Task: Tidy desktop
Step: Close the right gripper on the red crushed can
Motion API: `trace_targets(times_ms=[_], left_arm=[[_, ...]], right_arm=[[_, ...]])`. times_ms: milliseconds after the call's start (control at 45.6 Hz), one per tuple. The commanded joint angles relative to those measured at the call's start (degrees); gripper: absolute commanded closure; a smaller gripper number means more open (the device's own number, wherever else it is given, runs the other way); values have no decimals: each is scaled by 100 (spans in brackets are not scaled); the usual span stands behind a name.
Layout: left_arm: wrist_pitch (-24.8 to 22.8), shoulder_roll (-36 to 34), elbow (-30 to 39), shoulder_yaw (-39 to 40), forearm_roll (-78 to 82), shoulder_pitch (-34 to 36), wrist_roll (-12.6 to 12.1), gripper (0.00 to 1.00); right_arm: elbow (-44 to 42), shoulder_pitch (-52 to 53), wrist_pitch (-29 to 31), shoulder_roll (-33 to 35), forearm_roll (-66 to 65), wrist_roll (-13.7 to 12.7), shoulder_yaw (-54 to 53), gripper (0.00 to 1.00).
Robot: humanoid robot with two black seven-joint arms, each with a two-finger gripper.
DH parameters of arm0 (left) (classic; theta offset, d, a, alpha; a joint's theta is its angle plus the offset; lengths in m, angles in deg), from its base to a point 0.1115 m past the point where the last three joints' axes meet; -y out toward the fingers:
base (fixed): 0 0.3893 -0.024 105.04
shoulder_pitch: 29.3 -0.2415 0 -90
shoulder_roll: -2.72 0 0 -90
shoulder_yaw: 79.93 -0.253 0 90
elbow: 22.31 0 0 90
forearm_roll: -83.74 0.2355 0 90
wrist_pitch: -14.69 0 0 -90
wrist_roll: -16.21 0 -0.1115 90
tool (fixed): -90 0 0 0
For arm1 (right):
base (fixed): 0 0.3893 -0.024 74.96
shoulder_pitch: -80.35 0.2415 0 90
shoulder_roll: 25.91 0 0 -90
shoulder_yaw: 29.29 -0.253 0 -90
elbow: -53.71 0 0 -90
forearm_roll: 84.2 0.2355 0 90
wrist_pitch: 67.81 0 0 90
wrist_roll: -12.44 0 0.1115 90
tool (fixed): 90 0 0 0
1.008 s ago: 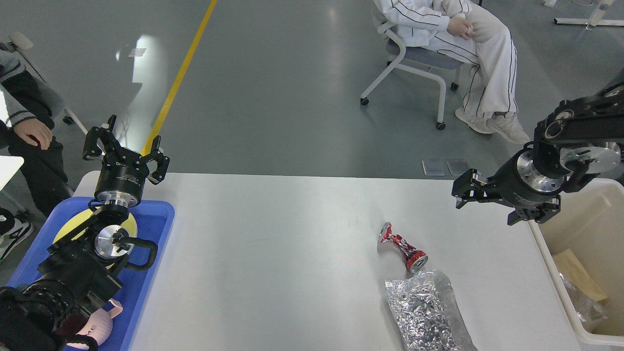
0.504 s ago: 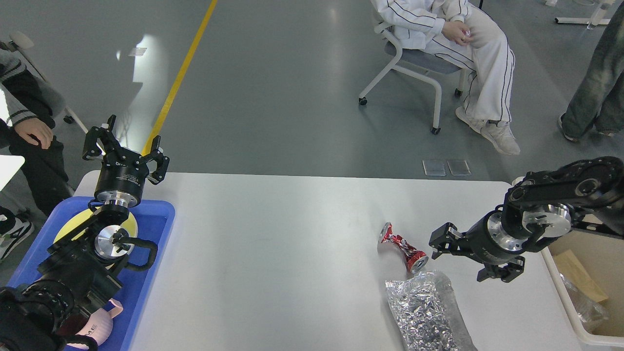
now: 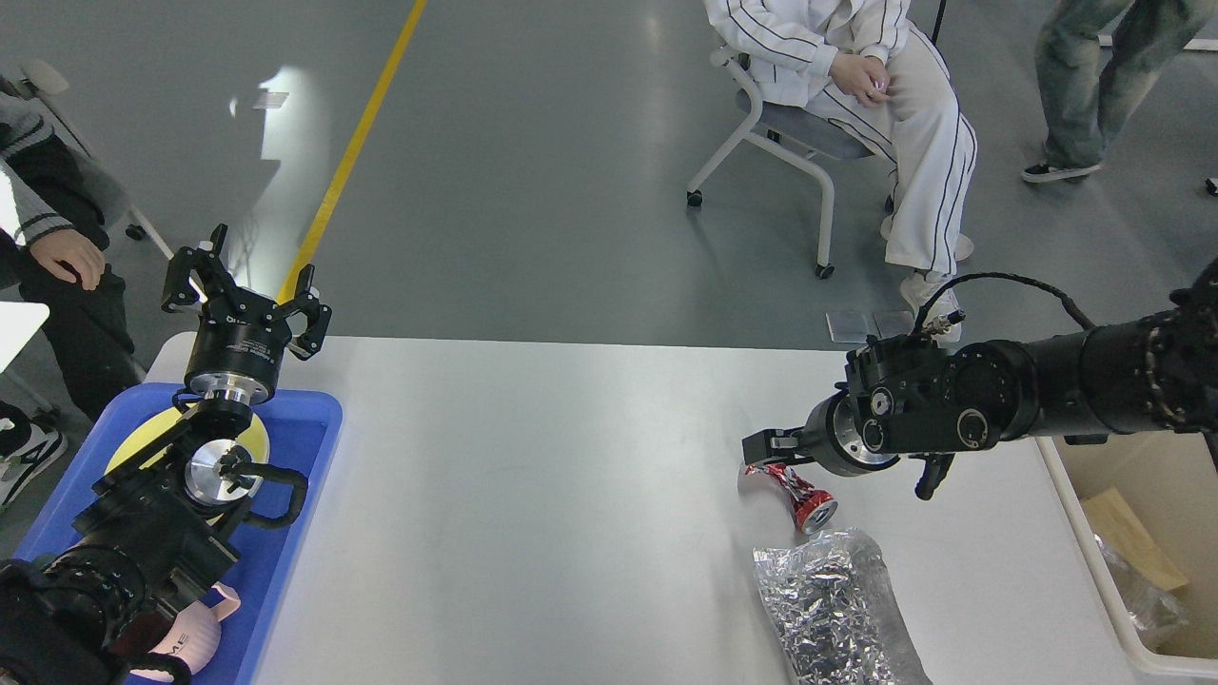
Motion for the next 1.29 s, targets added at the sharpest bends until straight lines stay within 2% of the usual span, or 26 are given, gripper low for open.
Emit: trace_targets(times_ms=[0, 197, 438, 657, 811, 1030, 1161, 1271], left_arm=[[0, 0, 0, 0, -1, 1, 0, 3], [0, 0, 0, 0, -1, 1, 0, 3], [0, 0, 0, 0, -1, 1, 0, 3], [0, 0, 0, 0, -1, 1, 0, 3], [0, 0, 0, 0, -1, 1, 0, 3], [0, 0, 0, 0, -1, 1, 0, 3], [0, 0, 0, 0, -1, 1, 0, 3], [0, 0, 0, 0, -1, 1, 0, 3]], right_arm=[[-136, -80, -2, -168, 118, -11, 101, 0], [-443, -317, 226, -80, 901, 15, 356, 0], [-593, -581, 183, -141, 1007, 60, 295, 0], [-1006, -959, 174, -256, 1771, 60, 172, 0], [-1085, -1012, 156, -256, 1973, 60, 57, 4], [-1445, -1302, 130, -264, 2176, 60, 49, 25], [-1559, -1486, 104, -264, 2176, 60, -4, 32], [-1665, -1548, 103, -264, 2176, 60, -101, 51]])
